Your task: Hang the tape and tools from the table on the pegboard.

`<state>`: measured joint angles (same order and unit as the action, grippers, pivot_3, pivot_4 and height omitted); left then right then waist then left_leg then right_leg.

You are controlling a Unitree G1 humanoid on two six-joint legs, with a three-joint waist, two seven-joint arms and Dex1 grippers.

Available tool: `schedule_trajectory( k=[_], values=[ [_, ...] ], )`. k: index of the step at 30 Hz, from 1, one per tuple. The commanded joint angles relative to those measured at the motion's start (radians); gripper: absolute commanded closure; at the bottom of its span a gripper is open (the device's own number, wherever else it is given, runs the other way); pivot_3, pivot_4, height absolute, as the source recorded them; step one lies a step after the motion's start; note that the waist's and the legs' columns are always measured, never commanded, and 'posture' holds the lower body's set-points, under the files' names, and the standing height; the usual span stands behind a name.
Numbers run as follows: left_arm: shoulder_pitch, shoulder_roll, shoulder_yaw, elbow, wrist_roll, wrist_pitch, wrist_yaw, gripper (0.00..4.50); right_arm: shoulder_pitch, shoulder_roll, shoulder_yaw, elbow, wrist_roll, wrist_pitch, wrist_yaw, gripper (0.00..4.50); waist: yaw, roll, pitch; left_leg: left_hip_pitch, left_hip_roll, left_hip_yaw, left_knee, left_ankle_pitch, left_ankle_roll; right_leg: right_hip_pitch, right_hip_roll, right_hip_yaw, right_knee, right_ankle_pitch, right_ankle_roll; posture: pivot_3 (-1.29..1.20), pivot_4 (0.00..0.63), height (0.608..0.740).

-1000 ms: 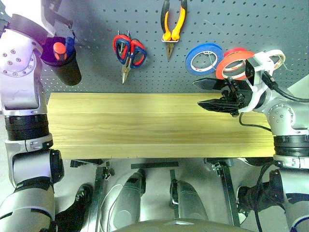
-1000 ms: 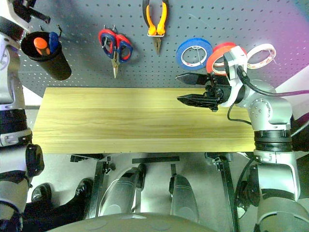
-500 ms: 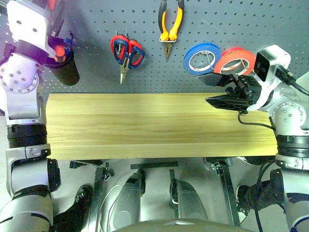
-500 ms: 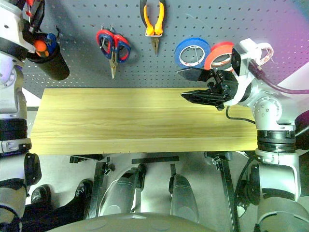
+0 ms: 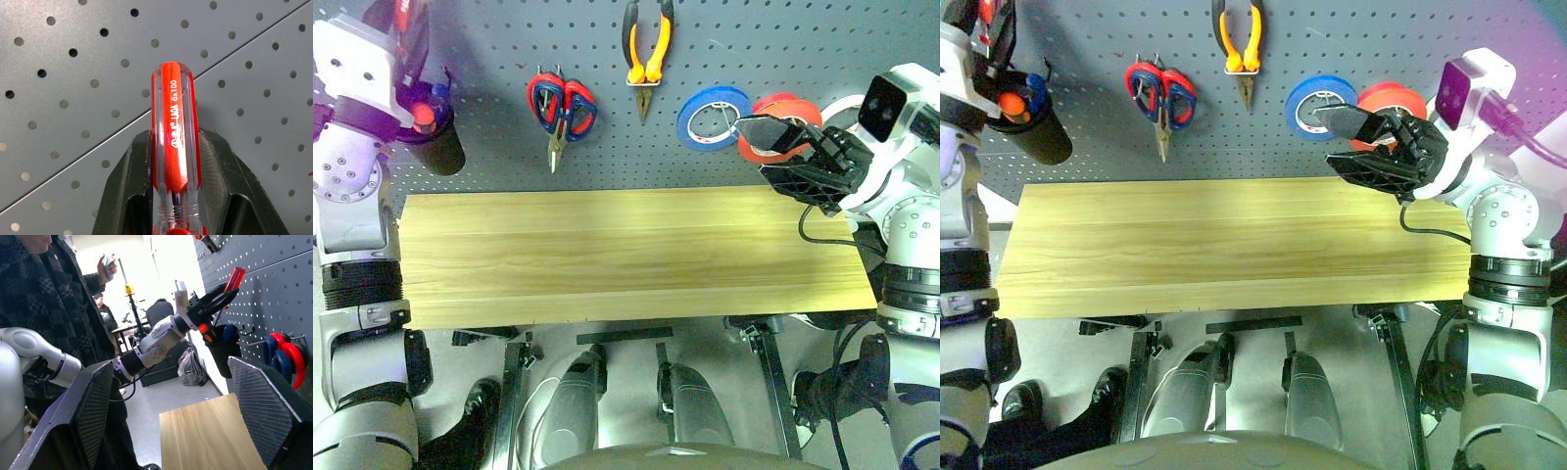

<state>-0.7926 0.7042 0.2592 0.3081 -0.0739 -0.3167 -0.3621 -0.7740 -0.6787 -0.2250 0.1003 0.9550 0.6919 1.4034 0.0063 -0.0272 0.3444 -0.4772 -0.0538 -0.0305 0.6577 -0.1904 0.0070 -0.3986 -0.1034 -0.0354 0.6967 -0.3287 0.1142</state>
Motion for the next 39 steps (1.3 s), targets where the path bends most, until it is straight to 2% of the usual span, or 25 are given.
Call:
schedule_trajectory(
  k=[1,7,17,22,39],
  values=[
    [0.022,0.027,0.022,-0.011,-0.010,-0.012,-0.013,3.58,-0.002,-0.016,-0.028,-0.048,0.010,-0.008,0.003,0.59,-0.003,0.000,0.000,0.000,0.000,0.000,0.000,0.000,0.000,0.000,0.000,0.000,0.001,0.000,0.000,0.00,0.264,0.740],
    [0.010,0.004,0.011,0.024,-0.019,-0.042,-0.012,3.58,-0.003,-0.015,-0.018,-0.037,-0.002,-0.012,0.006,0.59,-0.005,0.000,0.000,0.000,0.000,0.000,0.001,0.000,0.000,0.000,0.000,0.001,0.001,0.000,0.000,0.00,0.262,0.740],
    [0.202,-0.043,0.067,-0.163,-0.043,0.061,0.055,3.58,0.007,-0.028,-0.024,-0.034,-0.012,-0.005,0.009,0.59,-0.025,0.002,-0.002,0.001,0.000,0.004,0.004,-0.002,0.004,0.000,-0.002,0.002,0.001,0.000,0.000,0.00,0.262,0.740],
    [0.217,-0.035,0.087,-0.236,-0.074,0.129,0.057,3.58,0.006,-0.024,-0.013,-0.024,-0.026,-0.014,0.020,0.59,-0.024,0.009,-0.009,0.002,0.000,0.004,0.003,-0.003,0.004,0.000,-0.001,0.003,0.002,0.000,0.000,0.01,0.257,0.740],
    [0.389,-0.031,0.189,-0.439,-0.113,0.298,0.114,3.58,-0.022,-0.014,0.013,0.027,-0.069,-0.038,0.054,0.59,-0.015,0.008,-0.010,0.002,0.001,0.004,0.004,-0.003,0.004,0.000,-0.001,0.004,0.002,0.000,0.000,0.05,0.261,0.740]
  ],
)
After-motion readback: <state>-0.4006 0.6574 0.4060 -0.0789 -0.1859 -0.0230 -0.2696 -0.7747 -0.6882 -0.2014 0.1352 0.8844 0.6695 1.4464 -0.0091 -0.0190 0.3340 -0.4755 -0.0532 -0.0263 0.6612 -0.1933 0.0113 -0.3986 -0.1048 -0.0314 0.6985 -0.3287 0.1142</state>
